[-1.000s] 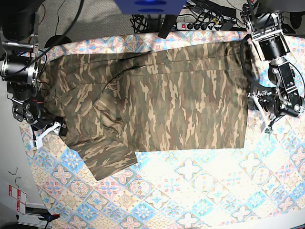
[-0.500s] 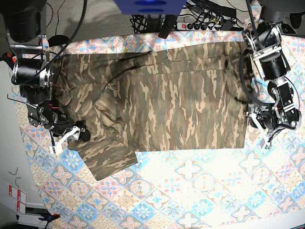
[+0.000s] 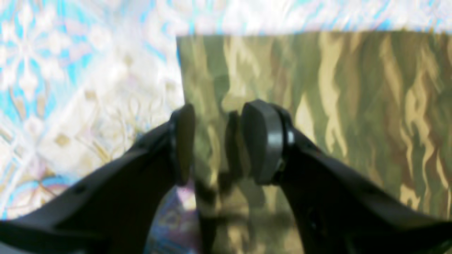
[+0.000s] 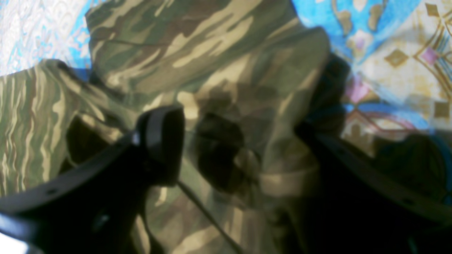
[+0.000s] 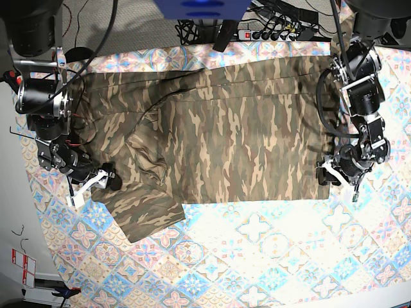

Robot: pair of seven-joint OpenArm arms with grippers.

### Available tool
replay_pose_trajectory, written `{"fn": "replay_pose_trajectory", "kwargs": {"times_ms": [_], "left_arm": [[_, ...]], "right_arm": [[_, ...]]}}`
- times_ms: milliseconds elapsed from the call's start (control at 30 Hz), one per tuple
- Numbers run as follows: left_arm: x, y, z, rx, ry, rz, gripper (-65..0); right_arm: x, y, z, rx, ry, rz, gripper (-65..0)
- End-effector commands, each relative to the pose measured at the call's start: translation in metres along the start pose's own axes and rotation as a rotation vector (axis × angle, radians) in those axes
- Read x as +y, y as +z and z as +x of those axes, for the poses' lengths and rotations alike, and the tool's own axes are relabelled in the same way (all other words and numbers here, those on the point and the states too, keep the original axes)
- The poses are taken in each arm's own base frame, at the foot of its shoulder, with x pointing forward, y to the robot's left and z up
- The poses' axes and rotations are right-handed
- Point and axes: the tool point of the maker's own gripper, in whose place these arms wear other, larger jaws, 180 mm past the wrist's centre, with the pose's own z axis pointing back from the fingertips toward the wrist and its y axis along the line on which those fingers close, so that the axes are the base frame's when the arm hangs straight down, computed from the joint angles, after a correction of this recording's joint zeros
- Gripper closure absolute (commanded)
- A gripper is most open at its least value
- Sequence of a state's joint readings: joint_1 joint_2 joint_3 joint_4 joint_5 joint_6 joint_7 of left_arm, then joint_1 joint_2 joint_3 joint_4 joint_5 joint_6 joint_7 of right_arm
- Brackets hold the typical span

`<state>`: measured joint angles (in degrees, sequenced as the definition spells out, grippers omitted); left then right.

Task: Fold the T-shirt properly
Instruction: 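Grasp the hem corners of the shirt with both grippers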

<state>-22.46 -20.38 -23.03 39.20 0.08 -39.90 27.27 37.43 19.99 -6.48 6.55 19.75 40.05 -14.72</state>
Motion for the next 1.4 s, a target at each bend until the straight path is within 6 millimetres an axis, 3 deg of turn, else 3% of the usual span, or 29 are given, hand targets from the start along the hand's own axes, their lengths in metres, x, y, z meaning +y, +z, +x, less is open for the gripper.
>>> {"fn": "replay_pose_trajectory", "kwargs": {"times_ms": [0,100,333,367,500,700,900,1000,1100,1267,1367], "left_arm": [[0.009,0.006,0.019,-0.055,-0.019,0.019,-26.0],[0.021,0.008,0.021,-0.072,-0.004,0.071,-26.4],[0.088,0.033,0.028,-0.082,0.058,0.361,-26.5],[0.089,0.033,0.025,-0.075,0.060,0.366,-26.5],[0.070,0.006,0.014,0.014,0.020,0.300,-26.5],[0.039,-0.026,-0.007,0.002,0.119,0.217,-26.5],[-0.002,-0.039,-0.002,-0.017,0.141,0.047,-26.5],[-0.013,-0.040,-0.002,-0.017,0.141,-0.007,-26.5],[-0.040,-0.046,-0.008,0.023,0.139,-0.100,-26.1],[-0.062,-0.051,-0.013,0.050,0.138,-0.167,-25.8],[-0.063,-0.051,-0.015,0.057,0.137,-0.169,-23.3]], "right_arm": [[-0.004,0.002,-0.011,0.058,0.018,-0.010,-40.5],[-0.004,0.002,-0.011,0.058,0.018,-0.010,-40.5],[-0.004,0.002,-0.012,0.060,0.017,-0.010,-40.5],[-0.004,0.002,-0.012,0.060,0.017,-0.010,-40.5],[-0.004,0.002,-0.011,0.059,0.019,-0.010,-40.5],[-0.004,0.002,-0.011,0.059,0.019,-0.010,-40.5],[-0.004,0.002,-0.011,0.059,0.019,-0.010,-40.5],[-0.004,0.002,-0.011,0.059,0.019,-0.010,-40.5],[-0.004,0.002,-0.011,0.059,0.019,-0.010,-40.5],[-0.004,0.002,-0.011,0.059,0.019,-0.010,-40.5],[-0.004,0.002,-0.011,0.059,0.019,-0.010,-40.4]]}}
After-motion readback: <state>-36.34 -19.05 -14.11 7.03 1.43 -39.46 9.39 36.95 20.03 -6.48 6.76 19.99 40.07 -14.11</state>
